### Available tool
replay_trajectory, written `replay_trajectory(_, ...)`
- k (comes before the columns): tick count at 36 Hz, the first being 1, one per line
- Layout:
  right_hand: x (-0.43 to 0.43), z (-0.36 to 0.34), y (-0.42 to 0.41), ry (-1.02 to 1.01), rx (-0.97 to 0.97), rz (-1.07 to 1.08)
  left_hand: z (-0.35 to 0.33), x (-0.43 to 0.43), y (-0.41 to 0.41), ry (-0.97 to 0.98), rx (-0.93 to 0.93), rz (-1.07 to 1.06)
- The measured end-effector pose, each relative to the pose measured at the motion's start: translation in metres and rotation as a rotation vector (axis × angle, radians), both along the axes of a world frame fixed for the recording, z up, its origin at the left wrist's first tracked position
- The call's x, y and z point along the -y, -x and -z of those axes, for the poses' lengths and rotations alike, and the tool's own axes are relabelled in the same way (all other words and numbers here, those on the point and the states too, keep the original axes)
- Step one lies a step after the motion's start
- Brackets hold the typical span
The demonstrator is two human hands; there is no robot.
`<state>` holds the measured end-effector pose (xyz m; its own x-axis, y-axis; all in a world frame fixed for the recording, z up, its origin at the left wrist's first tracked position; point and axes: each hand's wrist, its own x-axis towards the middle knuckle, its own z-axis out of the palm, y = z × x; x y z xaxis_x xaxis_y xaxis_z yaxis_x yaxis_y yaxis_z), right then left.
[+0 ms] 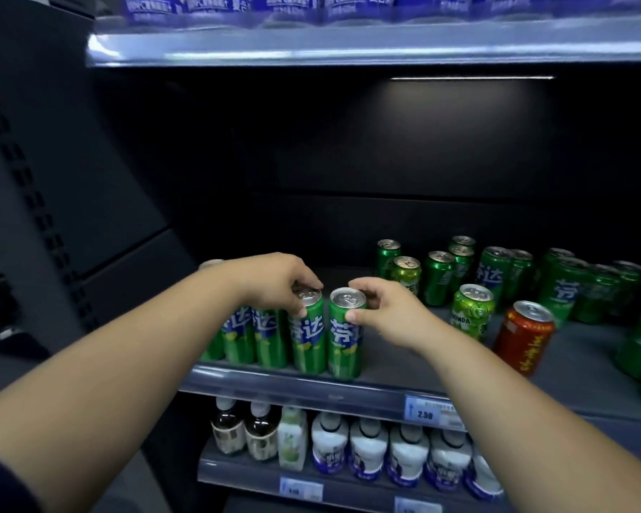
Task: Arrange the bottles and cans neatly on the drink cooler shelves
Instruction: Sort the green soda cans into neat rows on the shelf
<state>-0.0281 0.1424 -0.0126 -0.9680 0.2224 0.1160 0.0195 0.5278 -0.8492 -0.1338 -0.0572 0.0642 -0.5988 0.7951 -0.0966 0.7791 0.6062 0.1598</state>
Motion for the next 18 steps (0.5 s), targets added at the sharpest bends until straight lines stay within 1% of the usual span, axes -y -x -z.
replay_trajectory(8,0.007,0.001,0.006,0.041,0.039,0.016,0.011,-0.001,0.015,-0.033,0.022,0.082)
replay_trajectory(13,0.007,0.003,0.003,0.112,0.046,0.034,0.016,0.001,0.026,-0.076,0.068,0.125)
replay_trajectory(18,0.009,0.006,0.000,0.131,0.012,0.055,0.018,-0.001,0.030,-0.058,0.027,0.183)
